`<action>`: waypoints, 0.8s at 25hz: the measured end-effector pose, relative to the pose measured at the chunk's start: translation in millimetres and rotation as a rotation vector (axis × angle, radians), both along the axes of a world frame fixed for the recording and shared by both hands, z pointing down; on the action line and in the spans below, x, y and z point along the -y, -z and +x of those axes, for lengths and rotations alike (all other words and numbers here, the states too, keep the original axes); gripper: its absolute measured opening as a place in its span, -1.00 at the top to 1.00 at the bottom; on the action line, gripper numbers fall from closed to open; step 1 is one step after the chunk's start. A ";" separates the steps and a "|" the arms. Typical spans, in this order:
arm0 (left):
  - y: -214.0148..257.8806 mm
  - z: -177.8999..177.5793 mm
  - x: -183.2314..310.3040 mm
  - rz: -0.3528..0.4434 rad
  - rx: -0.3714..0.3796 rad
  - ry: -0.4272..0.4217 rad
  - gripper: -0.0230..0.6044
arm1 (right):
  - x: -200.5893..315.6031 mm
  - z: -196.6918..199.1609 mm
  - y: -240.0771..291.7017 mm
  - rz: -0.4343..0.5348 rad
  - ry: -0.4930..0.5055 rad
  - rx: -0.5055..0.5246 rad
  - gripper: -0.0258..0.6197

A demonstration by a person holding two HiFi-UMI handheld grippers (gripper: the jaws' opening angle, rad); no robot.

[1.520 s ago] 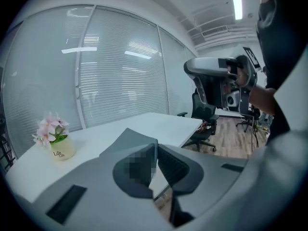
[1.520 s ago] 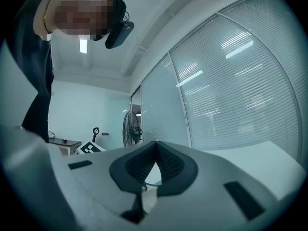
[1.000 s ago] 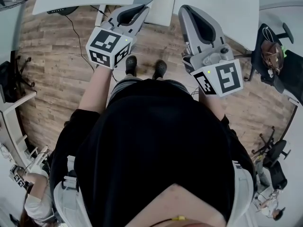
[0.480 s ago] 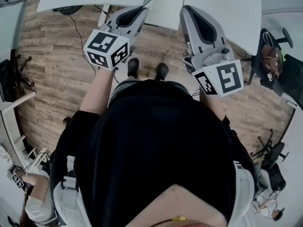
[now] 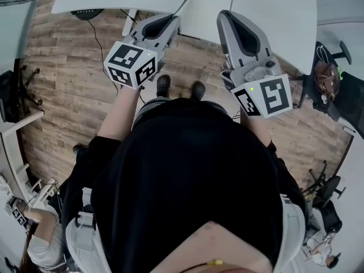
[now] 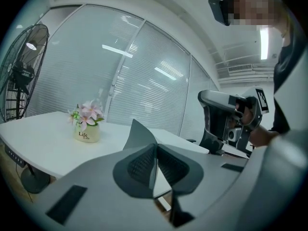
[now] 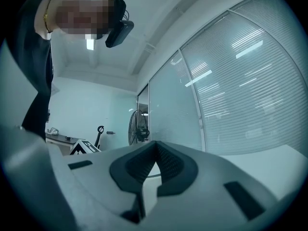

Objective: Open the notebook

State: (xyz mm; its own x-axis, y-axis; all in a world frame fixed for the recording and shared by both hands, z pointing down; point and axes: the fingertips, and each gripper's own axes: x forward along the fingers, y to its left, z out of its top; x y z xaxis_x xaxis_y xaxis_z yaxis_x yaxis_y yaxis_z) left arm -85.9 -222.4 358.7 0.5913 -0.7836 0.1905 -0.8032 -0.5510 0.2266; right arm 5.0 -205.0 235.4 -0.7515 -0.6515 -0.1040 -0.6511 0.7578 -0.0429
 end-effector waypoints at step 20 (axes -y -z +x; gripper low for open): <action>-24.6 -68.1 -0.1 -0.062 -0.024 0.037 0.82 | 12.2 -67.2 -20.4 -0.026 0.028 -0.039 0.91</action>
